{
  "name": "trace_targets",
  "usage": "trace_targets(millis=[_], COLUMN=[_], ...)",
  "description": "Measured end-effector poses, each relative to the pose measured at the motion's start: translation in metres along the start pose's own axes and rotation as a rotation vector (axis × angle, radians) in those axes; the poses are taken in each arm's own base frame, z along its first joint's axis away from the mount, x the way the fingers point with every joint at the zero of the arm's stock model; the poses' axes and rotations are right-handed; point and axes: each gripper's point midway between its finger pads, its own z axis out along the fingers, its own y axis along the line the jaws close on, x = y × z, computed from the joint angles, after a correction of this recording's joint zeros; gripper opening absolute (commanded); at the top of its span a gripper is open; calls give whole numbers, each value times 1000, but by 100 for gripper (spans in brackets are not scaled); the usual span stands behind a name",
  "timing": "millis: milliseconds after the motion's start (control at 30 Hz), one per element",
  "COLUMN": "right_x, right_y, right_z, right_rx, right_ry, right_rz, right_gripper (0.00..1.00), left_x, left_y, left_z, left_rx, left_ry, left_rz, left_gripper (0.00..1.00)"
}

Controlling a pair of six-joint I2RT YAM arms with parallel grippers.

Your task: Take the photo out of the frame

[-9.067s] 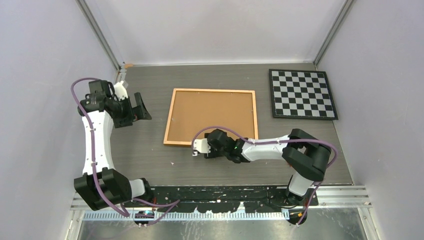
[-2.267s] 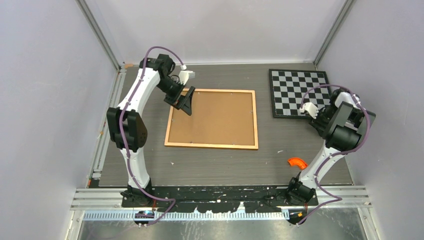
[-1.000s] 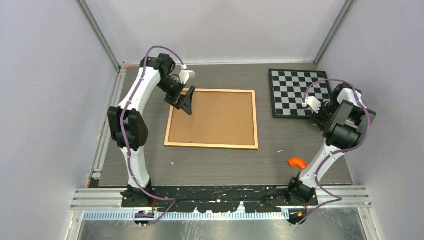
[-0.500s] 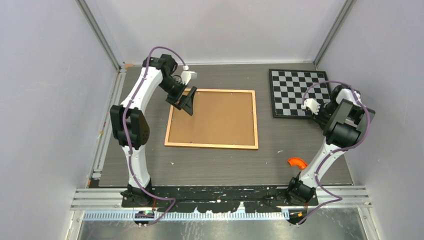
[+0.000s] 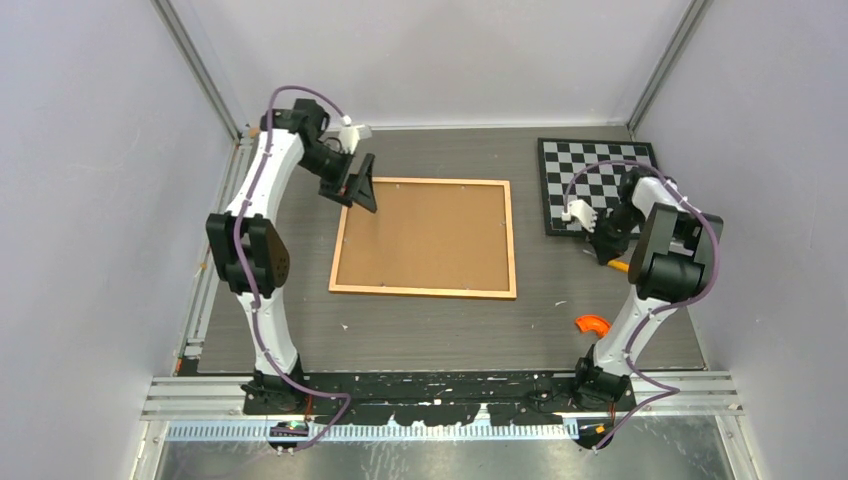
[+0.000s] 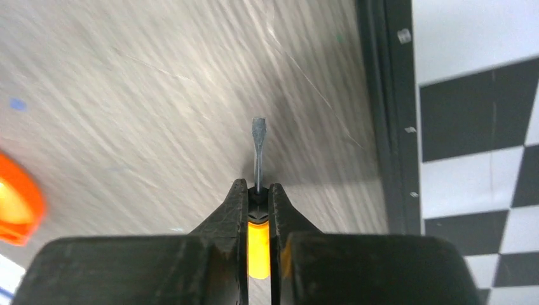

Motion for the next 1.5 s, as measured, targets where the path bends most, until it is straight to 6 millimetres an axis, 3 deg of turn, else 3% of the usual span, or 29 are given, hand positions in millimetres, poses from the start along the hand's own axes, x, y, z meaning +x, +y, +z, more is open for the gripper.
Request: trace_targets(millis=[100, 200, 267, 433, 533, 667, 800, 933, 1067, 1167, 1267, 1367, 1500], right_x=[-25, -61, -93, -197, -254, -302, -339, -372, -398, -412, -420, -423, -427], right_y=[20, 22, 7, -43, -63, -79, -91, -82, -63, -46, -25, -7, 7], right_z=[-7, -37, -66, -177, -238, -284, -313, -321, -316, -290, -252, -226, -216], right_rx=[-62, -73, -34, 52, 1, -194, -392, -546, -677, -784, -893, -972, -1024], right_ry=[-78, -191, -293, -717, -1019, -1290, -1427, -1438, -1385, -1287, -1158, -1049, -993], right_rz=[77, 200, 301, 594, 798, 1064, 1239, 1333, 1402, 1466, 1532, 1575, 1563], right_gripper=[1, 1, 1, 1, 1, 1, 1, 1, 1, 1, 1, 1, 1], left_x=[-13, -28, -43, -100, -126, -142, -157, -161, -142, -123, -119, -124, -136], left_y=[8, 10, 6, -16, -32, -51, -89, -146, -183, -199, -199, -195, -205], left_z=[-19, -38, -49, -102, -132, -156, -149, -110, -58, -17, 11, 17, 5], left_rx=[-23, -55, -75, -179, -231, -296, -330, -313, -330, -357, -394, -453, -521], left_ry=[-87, -168, -221, -427, -549, -661, -733, -744, -722, -724, -740, -787, -874], left_rz=[-33, -21, 26, 226, 330, 430, 583, 844, 1155, 1402, 1558, 1646, 1722], left_gripper=[100, 100, 100, 100, 100, 100, 100, 100, 98, 96, 93, 88, 81])
